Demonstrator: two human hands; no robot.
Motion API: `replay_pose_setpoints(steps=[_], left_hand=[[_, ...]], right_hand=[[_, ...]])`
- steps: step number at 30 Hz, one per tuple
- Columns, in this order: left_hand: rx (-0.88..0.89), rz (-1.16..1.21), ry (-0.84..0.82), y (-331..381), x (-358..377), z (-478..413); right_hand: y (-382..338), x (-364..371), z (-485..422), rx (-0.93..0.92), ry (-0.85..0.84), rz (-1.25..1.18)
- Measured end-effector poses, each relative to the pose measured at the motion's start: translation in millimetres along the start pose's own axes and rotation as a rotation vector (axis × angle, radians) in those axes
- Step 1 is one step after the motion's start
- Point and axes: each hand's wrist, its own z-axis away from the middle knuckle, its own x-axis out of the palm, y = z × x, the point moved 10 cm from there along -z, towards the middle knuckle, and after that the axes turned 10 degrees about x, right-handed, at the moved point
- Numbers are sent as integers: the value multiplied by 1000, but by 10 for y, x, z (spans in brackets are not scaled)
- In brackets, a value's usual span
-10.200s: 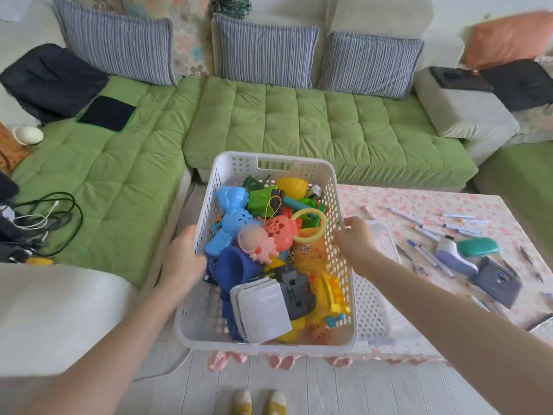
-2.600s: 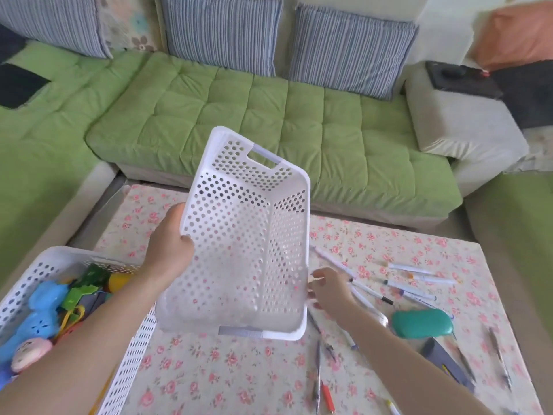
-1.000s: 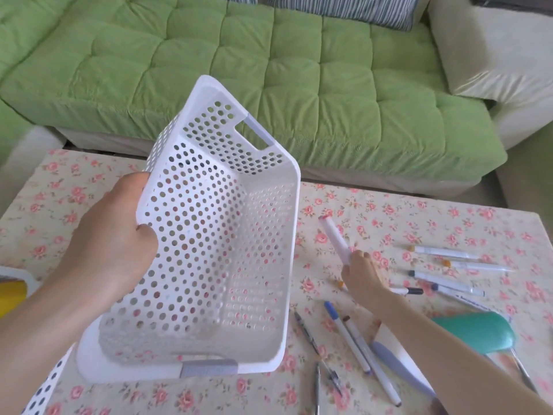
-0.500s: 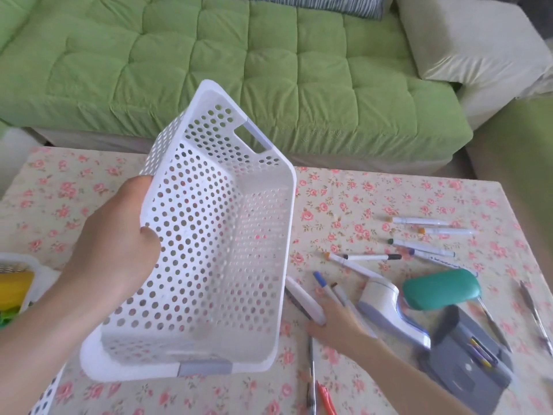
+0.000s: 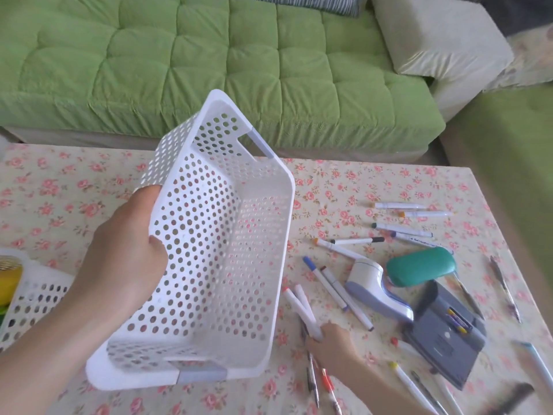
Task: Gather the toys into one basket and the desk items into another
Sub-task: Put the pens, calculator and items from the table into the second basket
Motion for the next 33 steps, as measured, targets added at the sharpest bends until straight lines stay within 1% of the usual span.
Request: replay_pose_setpoints(steps=[8, 10, 14, 16, 18, 20, 23, 25, 27, 29, 31, 33], left_hand=[[34, -40, -3, 38, 37, 59], [34, -35, -10, 43, 40, 65], [50, 3, -26, 90, 37, 76], [57, 27, -31, 141, 35, 98], [53, 58, -40, 205, 44, 137], [69, 95, -49, 305, 74, 177], [66, 134, -62, 372, 171, 219], [57, 143, -74, 383, 238, 224], [68, 150, -77, 388, 287, 224], [71, 151, -76, 383, 303, 230], [68, 152, -81, 365, 320, 242], [66, 147, -88, 348, 330, 244]], right_hand=[[50, 75, 0, 115, 85, -7], [17, 12, -1, 86, 83, -93], [-236, -416, 122, -14, 132, -387], [-444, -692, 249, -89, 191, -445], [-693, -882, 386, -154, 208, -480], [-936, -920, 478, -194, 148, -509], [-1264, -796, 610, -249, -4, -559], [-1345, -770, 680, -289, -17, -525], [-1293, -851, 696, -322, 52, -487], [-1107, -1013, 674, -331, 195, -481], [-805, -1110, 567, -287, 316, -473], [-475, -997, 416, -210, 287, -379]])
